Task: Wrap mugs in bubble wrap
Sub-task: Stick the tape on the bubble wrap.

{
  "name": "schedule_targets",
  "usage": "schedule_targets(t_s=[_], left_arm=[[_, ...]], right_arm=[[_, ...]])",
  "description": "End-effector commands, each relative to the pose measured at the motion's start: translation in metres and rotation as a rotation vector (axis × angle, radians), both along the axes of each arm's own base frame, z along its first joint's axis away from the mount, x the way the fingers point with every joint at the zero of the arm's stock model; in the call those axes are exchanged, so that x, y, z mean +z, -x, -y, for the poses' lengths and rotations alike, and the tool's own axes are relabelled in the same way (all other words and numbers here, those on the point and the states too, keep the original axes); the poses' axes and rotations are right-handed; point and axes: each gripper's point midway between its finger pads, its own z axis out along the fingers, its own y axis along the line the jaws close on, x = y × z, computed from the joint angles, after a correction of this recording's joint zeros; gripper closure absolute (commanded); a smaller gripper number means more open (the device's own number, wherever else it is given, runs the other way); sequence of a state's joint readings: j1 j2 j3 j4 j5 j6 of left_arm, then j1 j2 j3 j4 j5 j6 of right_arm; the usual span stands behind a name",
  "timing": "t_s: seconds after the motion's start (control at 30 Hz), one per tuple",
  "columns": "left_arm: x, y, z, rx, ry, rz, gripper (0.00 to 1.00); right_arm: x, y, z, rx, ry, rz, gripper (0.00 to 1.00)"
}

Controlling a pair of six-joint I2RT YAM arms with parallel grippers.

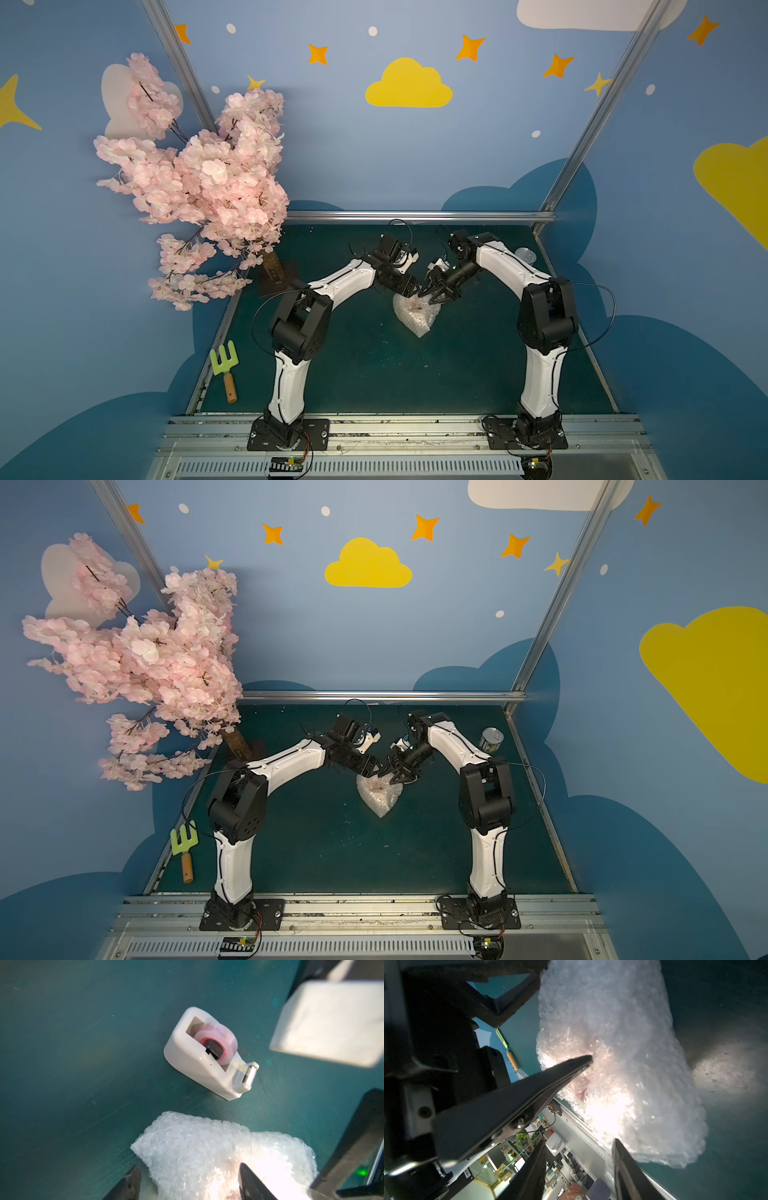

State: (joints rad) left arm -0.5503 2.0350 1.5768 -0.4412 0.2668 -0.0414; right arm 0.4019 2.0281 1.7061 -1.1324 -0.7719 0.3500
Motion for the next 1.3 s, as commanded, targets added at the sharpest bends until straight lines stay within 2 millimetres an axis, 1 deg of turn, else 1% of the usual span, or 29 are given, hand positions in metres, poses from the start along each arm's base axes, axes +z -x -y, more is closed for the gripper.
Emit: schedule_targets(t_s=[0.0, 0.1, 0.2, 0.33, 0.47, 0.5, 0.53, 0.57, 0.6, 0.63, 0.67, 0.73, 0.8, 0.87, 0.97, 1.07, 1.27], left_arm=[[-0.005, 0.001, 0.000, -0.010, -0.005, -0.024, 0.27], [-0.005, 0.001, 0.000, -0.009, -0.006, -0.023, 0.27], [-0.005, 0.002, 0.001, -0.011, -0.006, -0.023, 0.27], [-0.004, 0.001, 0.001, -0.011, -0.005, -0.021, 0.27], [-0.001, 0.000, 0.001, -0.012, -0.004, -0.014, 0.27], [-0.001, 0.000, 0.001, -0.011, -0.003, -0.014, 0.27], [-0.001, 0.000, 0.002, -0.012, -0.003, -0.015, 0.27], [0.000, 0.000, 0.002, -0.011, -0.001, -0.014, 0.27], [-0.001, 0.000, 0.002, -0.012, -0.002, -0.015, 0.27], [-0.001, 0.000, 0.002, -0.014, -0.001, -0.014, 0.27], [-0.002, 0.000, 0.002, -0.013, -0.002, -0.016, 0.27], [-0.001, 0.000, 0.002, -0.014, -0.001, -0.015, 0.27], [-0.002, 0.000, 0.002, -0.013, -0.002, -0.016, 0.27], [-0.002, 0.000, 0.002, -0.013, -0.001, -0.012, 0.27], [-0.001, 0.000, 0.002, -0.013, -0.001, -0.009, 0.27], [0.000, -0.001, 0.002, -0.012, -0.002, -0.005, 0.27], [0.002, -0.003, 0.003, -0.012, 0.002, -0.001, 0.27]], right_arm=[[0.013, 0.007, 0.004, 0.031, 0.049, 0.049, 0.49], [0.014, 0.007, 0.007, 0.050, 0.094, 0.081, 0.48], [0.014, 0.010, 0.016, 0.100, 0.183, 0.122, 0.47], [0.012, 0.013, 0.026, 0.116, 0.247, 0.138, 0.48], [0.016, 0.014, 0.038, 0.125, 0.312, 0.174, 0.52], [0.017, 0.014, 0.041, 0.124, 0.324, 0.183, 0.55], [0.020, 0.013, 0.041, 0.122, 0.321, 0.194, 0.65], [0.025, 0.011, 0.039, 0.117, 0.300, 0.209, 0.80], [0.028, 0.009, 0.035, 0.110, 0.277, 0.219, 0.88], [0.032, 0.008, 0.029, 0.106, 0.241, 0.227, 0.94], [0.034, 0.005, 0.023, 0.096, 0.209, 0.236, 0.96], [0.034, 0.003, 0.012, 0.087, 0.157, 0.236, 0.97], [0.025, 0.002, 0.007, 0.087, 0.146, 0.215, 0.96], [0.012, 0.002, 0.005, 0.086, 0.146, 0.198, 0.95], [-0.004, -0.002, 0.007, 0.080, 0.167, 0.184, 0.94], [-0.016, -0.002, 0.009, 0.086, 0.191, 0.172, 0.94], [-0.030, 0.000, 0.014, 0.094, 0.225, 0.156, 0.95]])
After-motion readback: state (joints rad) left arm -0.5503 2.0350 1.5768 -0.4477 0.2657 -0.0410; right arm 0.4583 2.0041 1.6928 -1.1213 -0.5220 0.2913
